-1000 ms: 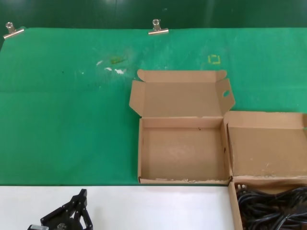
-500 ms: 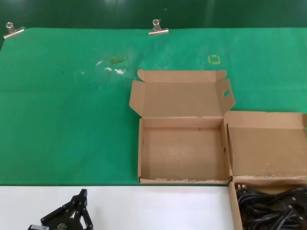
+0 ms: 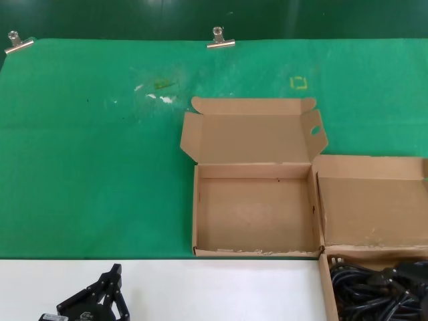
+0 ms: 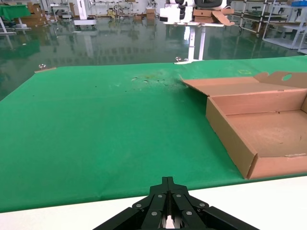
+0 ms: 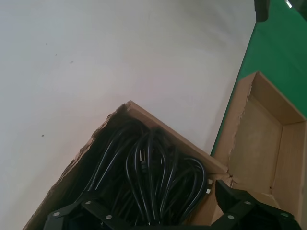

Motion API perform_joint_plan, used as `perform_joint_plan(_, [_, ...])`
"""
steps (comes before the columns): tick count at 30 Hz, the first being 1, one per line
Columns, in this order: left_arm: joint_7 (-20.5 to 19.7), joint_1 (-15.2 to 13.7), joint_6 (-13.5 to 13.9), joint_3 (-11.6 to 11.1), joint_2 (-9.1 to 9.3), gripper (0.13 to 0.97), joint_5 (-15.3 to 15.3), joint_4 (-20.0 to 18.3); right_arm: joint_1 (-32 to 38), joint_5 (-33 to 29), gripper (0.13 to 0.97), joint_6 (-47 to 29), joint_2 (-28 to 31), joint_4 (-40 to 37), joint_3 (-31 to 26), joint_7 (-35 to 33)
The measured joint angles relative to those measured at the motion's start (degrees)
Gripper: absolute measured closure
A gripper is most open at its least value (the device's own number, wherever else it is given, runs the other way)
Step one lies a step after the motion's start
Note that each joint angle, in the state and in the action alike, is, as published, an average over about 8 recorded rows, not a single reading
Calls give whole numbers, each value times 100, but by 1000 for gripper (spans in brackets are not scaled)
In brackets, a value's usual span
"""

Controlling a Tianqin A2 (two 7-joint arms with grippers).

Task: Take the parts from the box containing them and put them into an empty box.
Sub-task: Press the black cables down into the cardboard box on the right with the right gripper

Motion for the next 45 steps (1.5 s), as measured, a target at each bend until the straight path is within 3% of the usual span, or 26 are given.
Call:
perform_joint_plan(12, [0,0,0,0,0,948,0,0,-2,-79,502,269,-72,-74,-47,-37])
perform_joint_plan(20, [0,0,0,0,0,948,0,0,37,-126,712,381,-147,-182,-104,-95])
perform_joint_plan(24, [0,0,0,0,0,948,0,0,63,-148,712,410,-175,-209,-132,-90])
perform_joint_plan(32, [0,0,0,0,0,948,0,0,88,-160,858,424,-187,-234,-168,-51])
perform_joint_plan(45, [0,0,0,0,0,948,0,0,165,-85,938,349,-123,-147,-119,266])
